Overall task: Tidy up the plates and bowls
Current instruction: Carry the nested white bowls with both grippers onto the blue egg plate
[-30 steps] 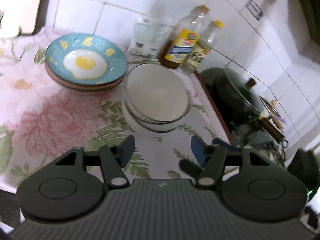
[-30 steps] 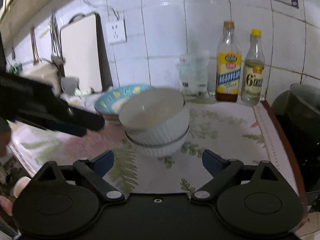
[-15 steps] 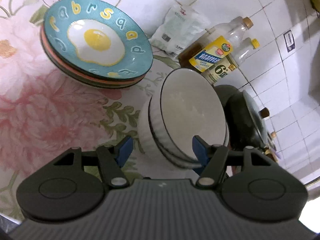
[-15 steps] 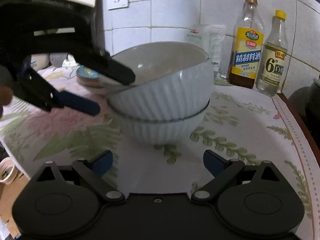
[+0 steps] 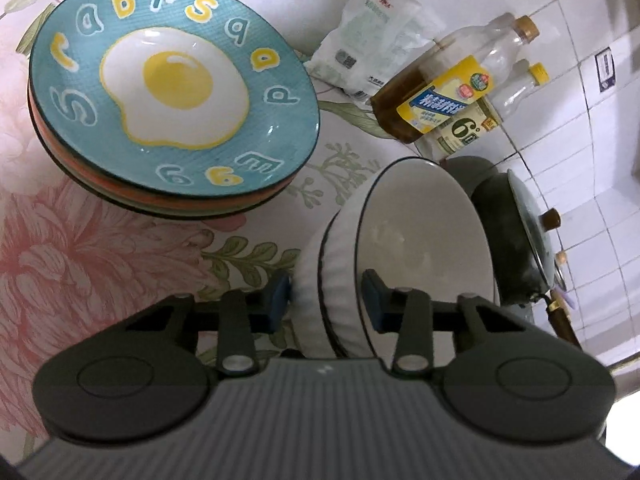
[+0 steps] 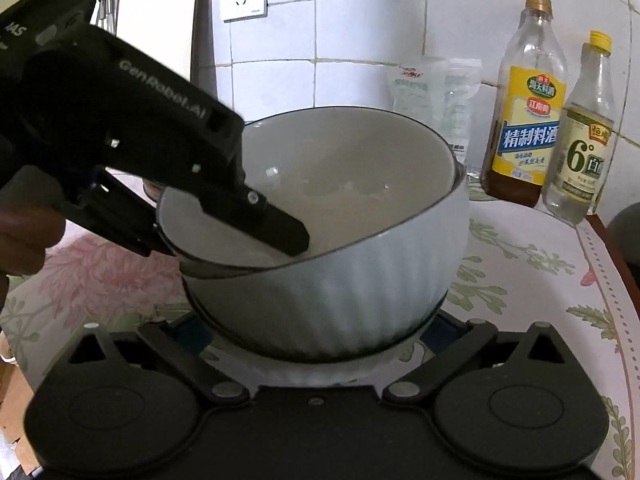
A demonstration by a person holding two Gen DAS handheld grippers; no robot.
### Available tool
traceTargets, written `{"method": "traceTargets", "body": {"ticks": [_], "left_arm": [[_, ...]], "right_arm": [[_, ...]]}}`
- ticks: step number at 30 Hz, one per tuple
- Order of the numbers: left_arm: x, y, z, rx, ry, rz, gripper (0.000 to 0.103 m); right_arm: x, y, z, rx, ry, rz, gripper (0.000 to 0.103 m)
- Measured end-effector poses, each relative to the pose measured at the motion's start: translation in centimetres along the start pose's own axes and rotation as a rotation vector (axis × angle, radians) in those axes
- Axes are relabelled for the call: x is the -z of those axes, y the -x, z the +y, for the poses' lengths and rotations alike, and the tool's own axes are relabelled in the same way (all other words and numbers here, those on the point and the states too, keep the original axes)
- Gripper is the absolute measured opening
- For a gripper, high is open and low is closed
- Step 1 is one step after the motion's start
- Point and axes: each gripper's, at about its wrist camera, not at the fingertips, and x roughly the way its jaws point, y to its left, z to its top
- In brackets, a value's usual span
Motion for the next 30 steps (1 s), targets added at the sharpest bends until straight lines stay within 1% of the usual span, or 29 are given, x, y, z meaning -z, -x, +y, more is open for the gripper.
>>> {"method": "traceTargets", "body": {"ticks": [5, 10, 11, 15, 17, 22, 24, 30], "left_arm": [[-0.1, -0.2, 0.3, 0.01, 0.014, -0.003, 0.038], [-0.1, -0.5, 1.2, 0.047, 0.055, 0.005, 0.04], [-0.1, -0.5, 1.1, 0.049, 0.045, 0.007, 0.04], [0.4, -0.2, 0.0, 0.029, -0.059, -0.004, 0.04], [0.6, -0.1, 0.0, 0.034, -0.065, -0.003, 0.04], [0.9, 0.2, 0.4, 0.044, -0.038, 0.019, 0.041], [1.0, 0.5, 0.5, 0.045, -0.044, 0.033, 0.041], [1.2, 2.7, 0.0, 0.056, -0.06, 0.015, 0.041]], "right_arm": [[0.0, -0.1, -0.2, -0.016, -0.003, 0.001, 0.103], [-0.2, -0.5, -0.9, -0.048, -0.013, 0.008, 0.103], [-0.2, -0.7, -1.1, -0.048, -0.012, 0.006, 0.103], [-0.1, -0.6, -1.4, -0.06, -0.017, 0.005, 0.103], [-0.1, -0.6, -1.8, -0.074, -0.041, -0.005, 0.103], [0.3, 0.1, -1.4, -0.067, -0.034, -0.028, 0.103], [0.6, 0.4, -1.1, -0.07, -0.032, -0.036, 0.103], [0.3, 1.9, -0.1, -0.066, -0.02, -0.088, 0.103]]}}
